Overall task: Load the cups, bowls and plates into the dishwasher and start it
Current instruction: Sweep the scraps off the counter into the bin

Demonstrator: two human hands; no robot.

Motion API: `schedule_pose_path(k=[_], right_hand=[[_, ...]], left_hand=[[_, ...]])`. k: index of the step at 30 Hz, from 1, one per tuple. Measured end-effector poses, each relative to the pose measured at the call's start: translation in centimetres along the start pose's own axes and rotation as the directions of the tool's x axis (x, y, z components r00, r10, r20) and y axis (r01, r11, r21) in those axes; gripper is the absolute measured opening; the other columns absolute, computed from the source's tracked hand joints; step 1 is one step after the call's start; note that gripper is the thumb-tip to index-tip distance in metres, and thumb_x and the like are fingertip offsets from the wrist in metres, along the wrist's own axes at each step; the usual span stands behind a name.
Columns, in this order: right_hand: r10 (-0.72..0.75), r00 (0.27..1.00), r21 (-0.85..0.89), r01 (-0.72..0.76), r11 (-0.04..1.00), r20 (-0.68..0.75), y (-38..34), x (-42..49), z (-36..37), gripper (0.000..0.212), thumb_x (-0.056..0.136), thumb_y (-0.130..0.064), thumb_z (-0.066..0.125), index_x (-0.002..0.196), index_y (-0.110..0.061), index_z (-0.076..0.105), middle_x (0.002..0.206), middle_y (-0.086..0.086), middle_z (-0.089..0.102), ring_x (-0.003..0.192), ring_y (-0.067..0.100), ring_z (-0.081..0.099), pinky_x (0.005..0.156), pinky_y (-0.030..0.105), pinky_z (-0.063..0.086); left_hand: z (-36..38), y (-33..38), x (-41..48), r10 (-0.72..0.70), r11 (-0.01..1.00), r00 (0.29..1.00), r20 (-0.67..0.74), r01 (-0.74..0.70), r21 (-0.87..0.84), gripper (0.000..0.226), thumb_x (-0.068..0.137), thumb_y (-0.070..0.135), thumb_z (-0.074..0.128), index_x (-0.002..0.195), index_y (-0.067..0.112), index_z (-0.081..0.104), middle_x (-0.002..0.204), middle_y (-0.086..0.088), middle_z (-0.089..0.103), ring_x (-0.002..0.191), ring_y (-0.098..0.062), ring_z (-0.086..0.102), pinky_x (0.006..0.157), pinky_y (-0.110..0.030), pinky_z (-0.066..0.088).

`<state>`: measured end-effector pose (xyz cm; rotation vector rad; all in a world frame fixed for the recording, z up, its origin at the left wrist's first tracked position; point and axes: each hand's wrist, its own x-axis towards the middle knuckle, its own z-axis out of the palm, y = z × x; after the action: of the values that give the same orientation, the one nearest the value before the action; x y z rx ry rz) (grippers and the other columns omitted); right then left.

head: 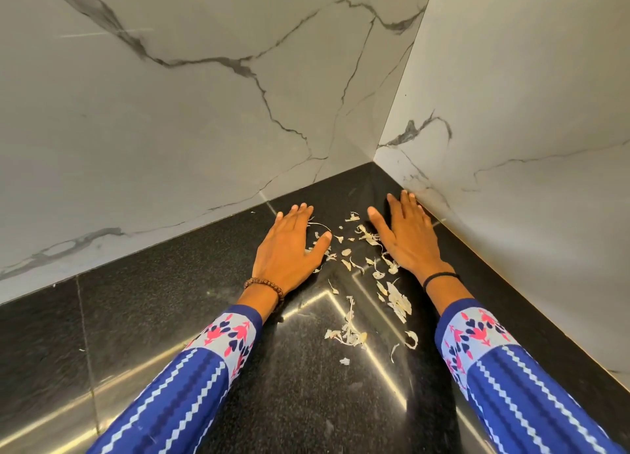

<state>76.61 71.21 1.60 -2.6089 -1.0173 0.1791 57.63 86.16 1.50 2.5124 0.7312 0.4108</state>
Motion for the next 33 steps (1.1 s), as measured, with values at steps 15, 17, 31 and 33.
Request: schedule_pose_path(k=[15,17,31,33], right_hand=[[0.006,0.999,0.057,-0.003,0.998,-0.049,0.1,-5.1,0.3,0.072,0.102,-0.063,0.018,0.160,-0.020,0.018,0.167,0.006,0.015,0.154,0.023,0.011,0.125,0.045,0.015],[-0.126,0.992,0.208,0.123,0.970,0.001,-0.3,-5.8,-0.2,0.062,0.102,-0.062,0.026,0.157,-0.034,0.023,0.163,-0.005,0.030,0.147,0.021,0.033,0.118,0.047,0.033],[-0.047,0.997,0.337,0.067,0.939,-0.066,-1.3,-6.2,-1.2,0.061,0.097,-0.059,0.035,0.147,-0.026,0.045,0.151,-0.003,0.048,0.134,0.021,0.049,0.104,0.035,0.039],[-0.053,0.997,0.320,0.070,0.945,-0.062,-1.2,-6.3,-1.2,0.063,0.098,-0.064,0.034,0.148,-0.026,0.044,0.152,-0.003,0.048,0.132,0.022,0.052,0.105,0.040,0.042]], left_hand=[[-0.6,0.7,-0.4,-0.041,0.999,0.998,0.037,0.042,-0.017,0.067,0.098,0.055,0.040,0.154,0.021,0.024,0.161,-0.001,0.022,0.150,-0.016,0.012,0.115,-0.025,0.002],[-0.8,0.8,-0.4,-0.044,0.999,0.997,0.056,0.046,-0.024,0.066,0.099,0.054,0.040,0.154,0.022,0.023,0.161,0.000,0.021,0.150,-0.016,0.011,0.117,-0.027,0.002],[0.4,0.1,0.1,-0.221,0.941,0.963,-0.153,0.252,0.228,0.068,0.100,0.053,0.028,0.152,0.010,0.024,0.163,-0.014,0.010,0.150,-0.035,0.002,0.120,-0.052,-0.006],[0.5,0.1,0.1,-0.240,0.950,0.963,-0.126,0.259,0.172,0.067,0.102,0.051,0.027,0.152,0.008,0.023,0.162,-0.016,0.013,0.150,-0.035,0.004,0.123,-0.048,0.000]])
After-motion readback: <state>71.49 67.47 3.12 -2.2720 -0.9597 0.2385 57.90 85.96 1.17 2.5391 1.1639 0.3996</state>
